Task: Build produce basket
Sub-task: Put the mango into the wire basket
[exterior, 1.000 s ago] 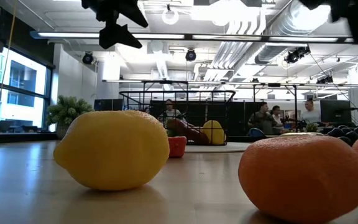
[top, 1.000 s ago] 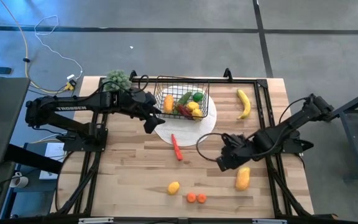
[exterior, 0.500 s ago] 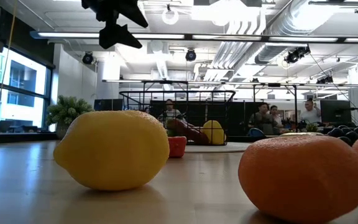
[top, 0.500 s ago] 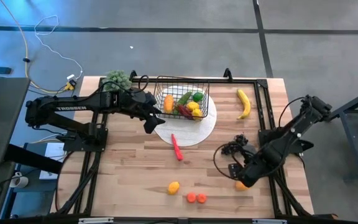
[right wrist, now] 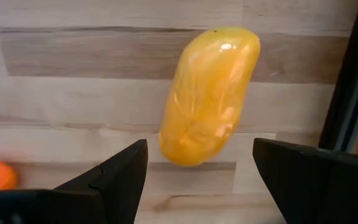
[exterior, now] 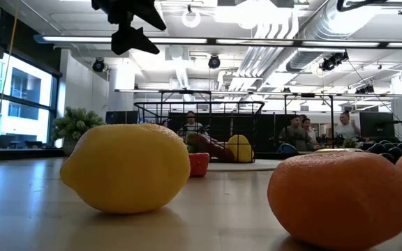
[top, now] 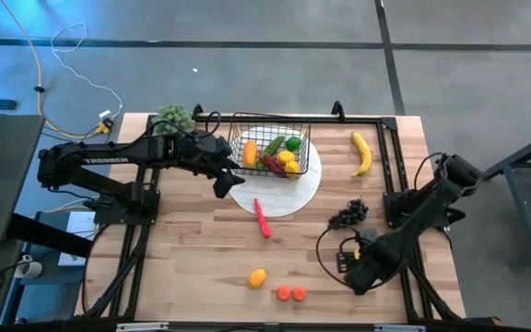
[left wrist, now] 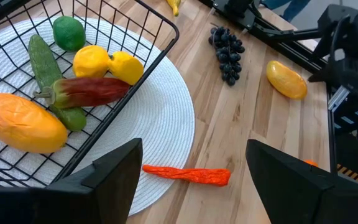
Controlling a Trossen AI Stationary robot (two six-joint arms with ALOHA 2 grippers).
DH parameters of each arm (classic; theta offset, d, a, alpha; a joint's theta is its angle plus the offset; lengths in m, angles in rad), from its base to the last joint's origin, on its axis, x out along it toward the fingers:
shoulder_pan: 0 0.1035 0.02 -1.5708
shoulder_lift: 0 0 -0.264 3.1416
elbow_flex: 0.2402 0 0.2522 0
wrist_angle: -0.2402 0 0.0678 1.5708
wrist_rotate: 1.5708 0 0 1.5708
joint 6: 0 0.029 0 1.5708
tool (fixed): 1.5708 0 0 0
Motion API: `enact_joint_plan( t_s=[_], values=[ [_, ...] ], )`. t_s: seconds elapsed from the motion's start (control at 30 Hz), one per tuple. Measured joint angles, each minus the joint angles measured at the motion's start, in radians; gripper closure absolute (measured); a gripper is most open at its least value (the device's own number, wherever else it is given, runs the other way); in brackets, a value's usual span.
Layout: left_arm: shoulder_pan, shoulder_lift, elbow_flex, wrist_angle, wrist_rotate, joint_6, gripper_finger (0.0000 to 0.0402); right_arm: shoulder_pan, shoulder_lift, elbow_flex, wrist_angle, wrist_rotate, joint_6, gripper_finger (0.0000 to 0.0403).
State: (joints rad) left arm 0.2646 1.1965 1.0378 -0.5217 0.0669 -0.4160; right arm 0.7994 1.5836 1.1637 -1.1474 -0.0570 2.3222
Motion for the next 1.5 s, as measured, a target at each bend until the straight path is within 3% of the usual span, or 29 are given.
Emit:
enact_joint_plan(
  t_s=[1.23, 1.37, 1.5],
  values=[
    [0.0, 0.0, 0.0, 0.001, 0.027, 0.0, 0.0124, -0.027, 0.241, 0.0, 0.049, -0.123, 0.01, 0.0131],
    [0.0, 0.0, 0.0, 0.002, 0.027, 0.0, 0.0124, -0.028, 0.251, 0.0, 0.058, -0.133, 0.01, 0.0145],
    [0.0, 0.0, 0.0, 0.001, 0.027, 0.008, 0.0124, -0.028, 0.251, 0.0, 0.063, -0.138, 0.008, 0.019]
  ],
)
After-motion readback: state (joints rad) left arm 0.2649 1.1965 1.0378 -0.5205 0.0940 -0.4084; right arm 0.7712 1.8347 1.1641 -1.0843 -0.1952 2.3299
